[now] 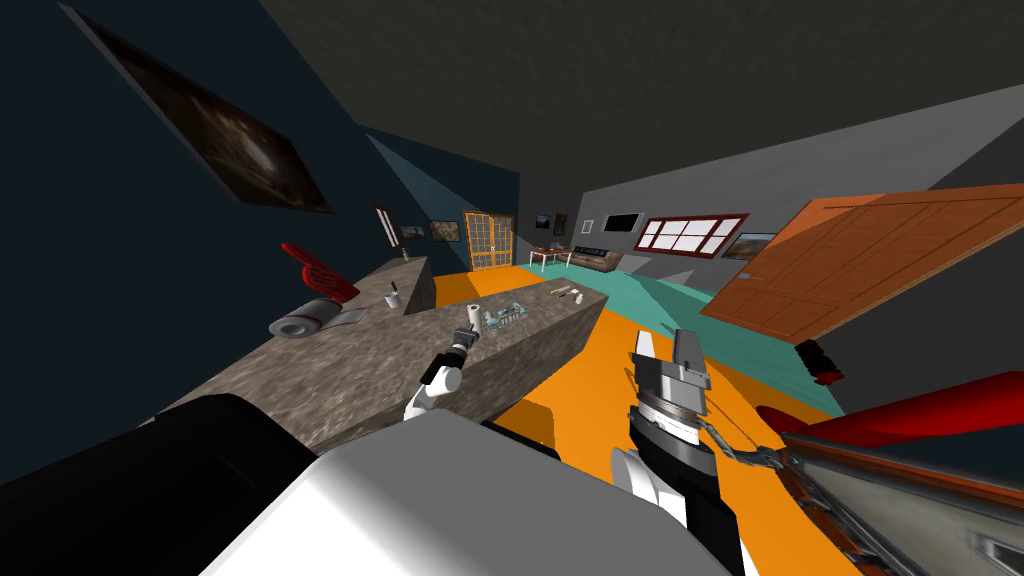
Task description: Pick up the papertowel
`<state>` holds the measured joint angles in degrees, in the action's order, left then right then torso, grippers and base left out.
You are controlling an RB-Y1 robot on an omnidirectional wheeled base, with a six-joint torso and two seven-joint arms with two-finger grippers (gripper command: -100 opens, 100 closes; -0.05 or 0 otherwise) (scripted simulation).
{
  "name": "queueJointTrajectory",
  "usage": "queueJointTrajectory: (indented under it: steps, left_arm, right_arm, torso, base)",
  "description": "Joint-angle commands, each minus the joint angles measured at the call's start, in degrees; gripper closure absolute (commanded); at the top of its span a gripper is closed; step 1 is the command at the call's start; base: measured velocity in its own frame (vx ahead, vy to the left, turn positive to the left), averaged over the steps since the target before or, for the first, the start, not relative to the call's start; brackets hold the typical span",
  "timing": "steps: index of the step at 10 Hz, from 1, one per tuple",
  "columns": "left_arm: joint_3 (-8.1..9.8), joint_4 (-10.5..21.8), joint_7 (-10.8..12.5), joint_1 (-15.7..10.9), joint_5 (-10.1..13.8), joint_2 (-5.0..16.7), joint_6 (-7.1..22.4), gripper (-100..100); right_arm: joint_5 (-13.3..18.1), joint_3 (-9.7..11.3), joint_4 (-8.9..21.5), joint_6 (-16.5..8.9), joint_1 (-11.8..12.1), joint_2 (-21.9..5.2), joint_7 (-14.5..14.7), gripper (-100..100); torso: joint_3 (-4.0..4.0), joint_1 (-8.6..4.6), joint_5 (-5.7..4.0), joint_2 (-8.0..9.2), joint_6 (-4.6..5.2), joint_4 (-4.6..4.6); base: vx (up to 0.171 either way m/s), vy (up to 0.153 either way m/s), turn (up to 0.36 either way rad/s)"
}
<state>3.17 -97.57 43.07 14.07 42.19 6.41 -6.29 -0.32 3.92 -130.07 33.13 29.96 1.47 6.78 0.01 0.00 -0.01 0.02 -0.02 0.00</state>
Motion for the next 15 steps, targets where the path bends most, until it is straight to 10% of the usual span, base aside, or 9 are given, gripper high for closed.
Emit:
queueJointTrajectory:
  steps: [1,2,11,12,13,14,15]
  left_arm:
    - [0.00,0.0,0.0,0.0,0.0,0.0,0.0,0]
    - [0.54,-0.7,1.5,0.7,1.6,-0.1,0.5,-100]
    - [2.76,-3.0,7.1,3.7,7.8,-3.6,2.5,-100]
    - [2.78,-3.0,7.2,3.7,7.9,-3.8,2.6,0]
    - [4.42,-3.3,7.9,3.8,8.7,-2.5,3.2,-100]
    - [3.49,-2.8,7.6,3.6,8.4,-2.8,2.6,-100]
    - [3.60,-2.7,7.8,3.6,8.4,-2.7,2.6,100]
  right_arm:
    - [0.0,0.0,0.0,0.0,0.0,0.0,0.0,0]
    - [0.0,0.0,0.0,0.0,0.0,0.0,0.0,0]
    - [0.0,0.0,0.0,0.0,0.0,0.0,0.0,0]
    - [0.0,0.0,0.0,0.0,0.0,0.0,0.0,0]
    - [0.0,0.0,0.0,0.0,0.0,0.0,0.0,0]
    - [0.0,0.0,0.0,0.0,0.0,0.0,0.0,0]
    - [0.0,0.0,0.0,0.0,0.0,0.0,0.0,0]
  torso:
    - [0.00,0.00,0.00,0.00,0.00,0.00]
    - [0.00,0.00,0.00,0.00,0.00,0.00]
    - [-0.04,-0.07,-0.02,-0.06,0.01,-0.02]
    - [-0.02,-0.03,-0.01,-0.03,0.01,-0.01]
    - [-0.01,0.00,0.00,-0.02,0.01,0.00]
    - [-0.03,-0.02,-0.01,-0.04,0.00,-0.01]
    - [-0.02,-0.02,-0.01,-0.03,0.01,-0.01]
  base:
    - [0.000,0.000,0.000]
    - [0.018,-0.021,0.061]
    - [0.035,-0.038,0.039]
    - [0.000,0.000,0.000]
    - [0.015,-0.014,0.017]
    - [0.006,-0.008,0.011]
    - [0.000,0.000,0.000]
